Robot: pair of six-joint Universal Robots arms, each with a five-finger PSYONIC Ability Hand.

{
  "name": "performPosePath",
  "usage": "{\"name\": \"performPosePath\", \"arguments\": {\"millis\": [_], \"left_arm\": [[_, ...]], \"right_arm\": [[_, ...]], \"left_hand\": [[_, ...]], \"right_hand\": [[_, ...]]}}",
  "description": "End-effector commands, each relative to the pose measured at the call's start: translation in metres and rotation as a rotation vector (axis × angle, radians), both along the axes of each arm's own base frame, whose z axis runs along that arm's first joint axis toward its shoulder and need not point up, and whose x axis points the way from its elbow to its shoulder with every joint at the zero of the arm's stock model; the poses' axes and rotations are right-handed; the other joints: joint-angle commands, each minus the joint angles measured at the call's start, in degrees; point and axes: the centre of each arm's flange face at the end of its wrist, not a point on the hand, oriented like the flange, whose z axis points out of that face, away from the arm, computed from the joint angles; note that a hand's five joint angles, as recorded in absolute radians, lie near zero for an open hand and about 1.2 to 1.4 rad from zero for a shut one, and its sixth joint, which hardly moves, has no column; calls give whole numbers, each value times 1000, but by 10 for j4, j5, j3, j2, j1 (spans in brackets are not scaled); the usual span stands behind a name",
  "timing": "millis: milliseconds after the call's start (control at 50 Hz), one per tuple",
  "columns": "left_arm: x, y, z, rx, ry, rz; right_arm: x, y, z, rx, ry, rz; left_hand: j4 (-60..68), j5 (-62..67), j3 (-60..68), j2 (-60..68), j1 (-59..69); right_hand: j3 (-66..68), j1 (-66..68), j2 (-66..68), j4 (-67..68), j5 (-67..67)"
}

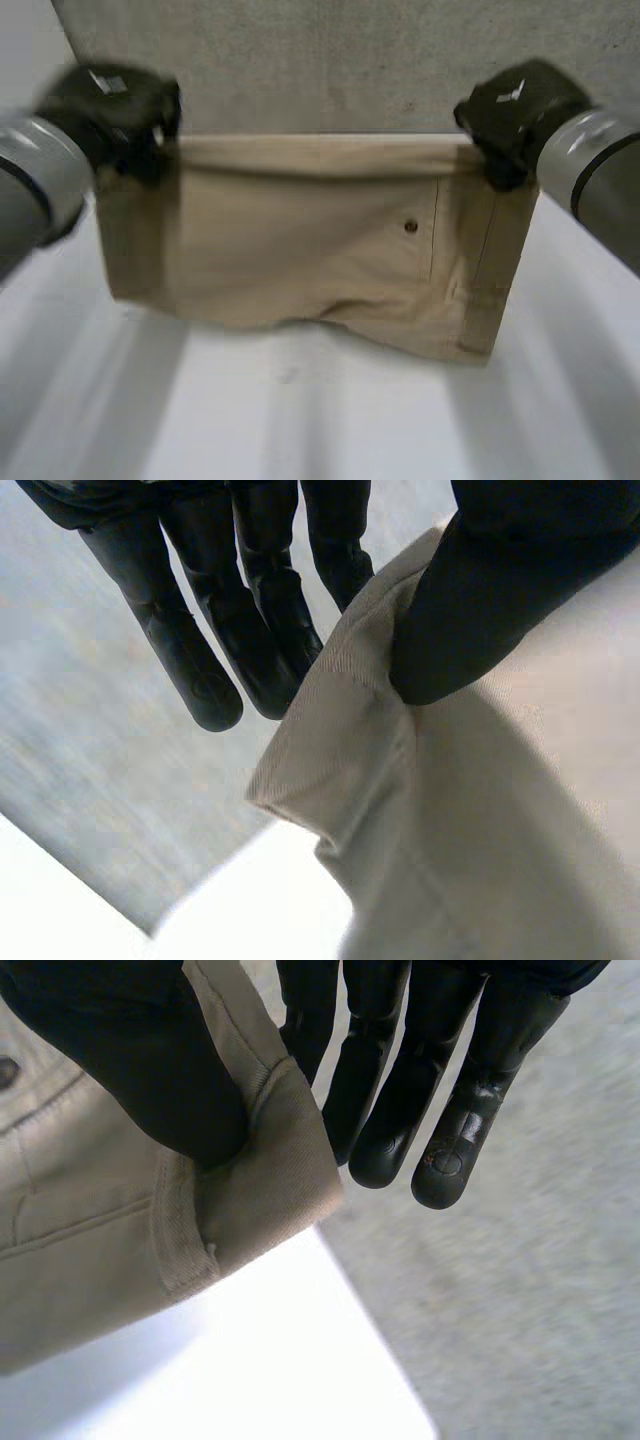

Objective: Fold the shorts.

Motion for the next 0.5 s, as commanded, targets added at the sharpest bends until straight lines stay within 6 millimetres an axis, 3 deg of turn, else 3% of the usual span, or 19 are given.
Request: {"name": "performPosePath", "arguments": {"millis": [20,120,200,260,340,360,380,460,500], "left_arm": [[-21,-43,-87,182,-126,6],[-35,-79,-109,157,-134,46],[-46,-113,-103,43,-108,98],[-57,-138,-76,-133,-60,127],[-72,-156,-15,-468,22,147],[-76,-158,16,-633,73,170],[-76,-157,32,-718,102,190],[-78,-140,91,-1011,247,236],[-77,-131,105,-1065,294,241]], "right_arm": [[12,-21,-52,143,63,36],[25,-43,-77,150,58,32],[39,-70,-86,49,5,26],[51,-97,-71,-135,-90,16],[65,-122,-22,-463,-264,12],[66,-125,-11,-531,-300,13],[68,-127,12,-660,-366,22],[64,-122,60,-908,-491,23],[65,-118,68,-946,-510,35]], "left_hand": [[116,140,117,114,139],[116,140,117,114,139],[116,140,117,114,139],[116,140,117,114,139],[116,140,117,114,139],[116,140,117,114,139],[116,140,117,114,139],[116,140,117,114,139],[116,140,117,114,139]], "right_hand": [[122,235,121,117,150],[122,235,121,117,150],[122,235,121,117,150],[122,235,121,117,150],[122,235,121,117,150],[122,235,121,117,150],[122,235,121,117,150],[122,235,121,117,150],[122,235,121,117,150]]}}
